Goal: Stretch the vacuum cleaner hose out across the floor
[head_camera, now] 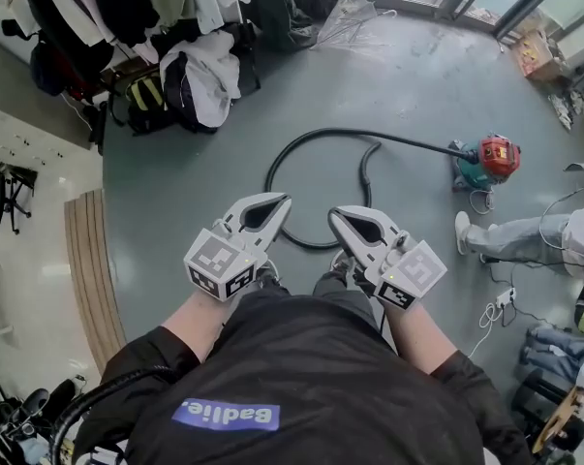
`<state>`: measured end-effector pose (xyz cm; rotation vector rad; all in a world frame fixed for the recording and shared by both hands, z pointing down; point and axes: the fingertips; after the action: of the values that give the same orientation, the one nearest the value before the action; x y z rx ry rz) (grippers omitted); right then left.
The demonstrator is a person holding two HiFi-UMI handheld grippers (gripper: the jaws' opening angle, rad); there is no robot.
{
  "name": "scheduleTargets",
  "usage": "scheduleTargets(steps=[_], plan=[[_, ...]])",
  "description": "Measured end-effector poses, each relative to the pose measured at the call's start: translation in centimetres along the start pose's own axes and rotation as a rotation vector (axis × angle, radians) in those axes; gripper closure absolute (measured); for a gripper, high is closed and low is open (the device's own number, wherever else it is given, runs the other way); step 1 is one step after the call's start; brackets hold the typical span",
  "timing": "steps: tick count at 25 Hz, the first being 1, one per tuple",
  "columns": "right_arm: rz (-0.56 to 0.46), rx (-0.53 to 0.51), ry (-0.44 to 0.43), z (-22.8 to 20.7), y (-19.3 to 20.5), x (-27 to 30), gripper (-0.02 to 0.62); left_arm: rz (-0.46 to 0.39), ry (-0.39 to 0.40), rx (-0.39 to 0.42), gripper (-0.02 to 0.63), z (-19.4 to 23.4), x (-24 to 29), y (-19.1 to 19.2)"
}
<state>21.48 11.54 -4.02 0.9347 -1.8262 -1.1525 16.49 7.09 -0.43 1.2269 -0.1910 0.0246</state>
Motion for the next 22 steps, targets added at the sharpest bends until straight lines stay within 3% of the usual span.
scheduleTargets(steps=[5,14,22], plan=[[0.012,0.022,-0.079,-5.6,0.2,-1.5,0.597,0.015,-0.091,-0.034,0.609,-0.1,5.0,0.7],[0.041,0.065,-0.12,-16.3,1.6,-4.5,0.597,0.055,-0.149,-0.068,0.609,0.3,14.9,2.1],[0.071,0.088,-0.097,-17.7,3.6,-2.5,0.597,0.086,-0.167,-0.127,0.609,3.4,14.5,5.5]])
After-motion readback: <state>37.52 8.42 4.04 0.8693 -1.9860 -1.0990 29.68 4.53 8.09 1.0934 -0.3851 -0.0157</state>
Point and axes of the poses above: the fingertips, and each gripper's own axes: x forward along the fingers, z to its left, y out of its underside, and after that the axes turned 12 degrees about y, right-handed
